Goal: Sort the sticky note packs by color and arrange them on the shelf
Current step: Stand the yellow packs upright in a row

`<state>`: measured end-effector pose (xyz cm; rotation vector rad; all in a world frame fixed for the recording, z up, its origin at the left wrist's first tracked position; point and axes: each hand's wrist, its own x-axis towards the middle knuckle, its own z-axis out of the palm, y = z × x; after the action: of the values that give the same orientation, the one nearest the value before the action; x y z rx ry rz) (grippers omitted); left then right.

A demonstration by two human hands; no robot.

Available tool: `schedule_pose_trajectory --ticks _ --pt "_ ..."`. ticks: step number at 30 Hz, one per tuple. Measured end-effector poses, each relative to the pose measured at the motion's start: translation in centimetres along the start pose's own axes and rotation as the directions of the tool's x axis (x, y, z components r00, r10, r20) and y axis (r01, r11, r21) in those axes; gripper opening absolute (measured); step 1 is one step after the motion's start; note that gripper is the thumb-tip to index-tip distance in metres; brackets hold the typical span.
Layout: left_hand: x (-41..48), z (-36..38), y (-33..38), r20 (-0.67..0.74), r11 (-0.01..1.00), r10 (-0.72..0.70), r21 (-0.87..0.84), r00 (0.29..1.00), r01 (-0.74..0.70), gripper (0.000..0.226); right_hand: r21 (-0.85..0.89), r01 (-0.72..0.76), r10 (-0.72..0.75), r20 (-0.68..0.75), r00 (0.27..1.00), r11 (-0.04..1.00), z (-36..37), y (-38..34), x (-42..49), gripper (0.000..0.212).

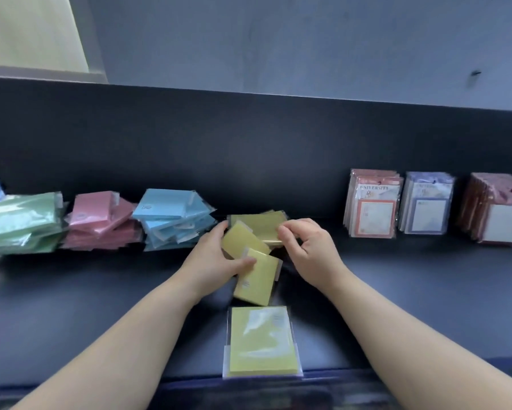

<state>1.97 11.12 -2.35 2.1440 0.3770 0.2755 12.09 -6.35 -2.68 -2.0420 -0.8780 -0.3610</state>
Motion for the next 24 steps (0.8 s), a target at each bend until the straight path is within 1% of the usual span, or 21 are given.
schedule_pose_trajectory --ticks 1,2,4,5,6,8,9,10,12,13,14,15,17,18,19,22,24 --pt "-0.1 0.1 0.1 0.000 0.999 0.018 0.030 1.000 -0.018 0.087 -0.038 -0.021 0.021 -0.019 1.000 0.999 0.1 0.3 0.2 0.020" --pt "0.0 0.1 0.1 0.000 0.998 0.031 0.060 1.000 -0.031 0.079 -0.081 -0.051 0.051 -0.004 0.999 0.995 0.3 0.6 0.3 0.025" --pt "-0.1 0.1 0.2 -0.016 0.990 0.047 0.137 0.999 -0.044 0.057 -0.144 -0.150 0.164 0.097 0.982 0.978 0.7 1.6 0.5 0.040" --pt "-0.2 0.0 0.4 -0.024 0.982 0.057 0.182 0.998 -0.052 0.043 -0.162 -0.211 0.235 0.147 0.961 0.964 0.9 1.9 0.5 0.045" --pt "-0.3 0.0 0.6 -0.030 0.974 0.073 0.215 0.997 -0.064 0.034 -0.172 -0.259 0.288 0.178 0.941 0.951 1.2 2.2 0.6 0.050" --pt "-0.3 0.2 0.8 -0.030 0.968 0.080 0.240 0.996 -0.070 0.039 -0.158 -0.310 0.336 0.187 0.923 0.938 1.3 2.2 0.8 0.056" --pt "-0.1 0.4 0.9 -0.033 0.974 0.064 0.220 0.997 -0.055 0.040 -0.124 -0.331 0.349 0.182 0.919 0.935 1.3 2.0 0.8 0.059" --pt "0.1 0.5 0.9 -0.040 0.987 0.034 0.158 0.999 -0.028 0.039 -0.070 -0.352 0.359 0.174 0.917 0.933 1.1 1.7 0.9 0.060" --pt "0.7 0.7 0.8 -0.039 0.994 -0.083 -0.068 0.996 0.080 0.043 0.002 -0.367 0.361 0.166 0.917 0.930 0.6 1.5 0.9 0.066" --pt "0.9 0.8 0.8 -0.027 0.974 -0.133 -0.190 0.991 0.125 0.049 -0.002 -0.354 0.349 0.165 0.922 0.935 0.3 1.5 0.9 0.070" --pt "1.2 0.9 0.7 -0.020 0.953 -0.156 -0.267 0.988 0.145 0.051 -0.006 -0.335 0.331 0.168 0.929 0.942 0.1 1.5 0.8 0.075" --pt "1.4 0.9 0.6 -0.018 0.947 -0.157 -0.288 0.987 0.145 0.049 -0.010 -0.312 0.310 0.169 0.936 0.950 0.0 1.5 0.7 0.080" --pt "1.5 1.1 0.5 -0.026 0.959 -0.110 -0.266 0.994 0.099 0.041 0.001 -0.284 0.280 0.160 0.947 0.959 0.2 1.4 0.6 0.084" --pt "1.3 1.1 0.5 -0.032 0.968 -0.076 -0.241 0.997 0.066 0.037 0.021 -0.276 0.269 0.153 0.951 0.961 0.4 1.3 0.6 0.082" --pt "1.1 1.2 0.5 -0.042 0.976 -0.039 -0.218 0.998 0.029 0.037 0.048 -0.261 0.251 0.158 0.955 0.964 0.6 1.2 0.5 0.074" --pt "0.6 1.2 0.5 -0.102 0.989 0.085 -0.111 0.991 -0.097 0.044 0.108 -0.195 0.175 0.174 0.969 0.975 0.7 0.9 0.3 0.036" --pt "0.7 1.1 0.4 -0.144 0.990 0.124 -0.055 0.982 -0.133 0.043 0.166 -0.188 0.162 0.159 0.974 0.968 0.6 0.6 0.1 0.014"
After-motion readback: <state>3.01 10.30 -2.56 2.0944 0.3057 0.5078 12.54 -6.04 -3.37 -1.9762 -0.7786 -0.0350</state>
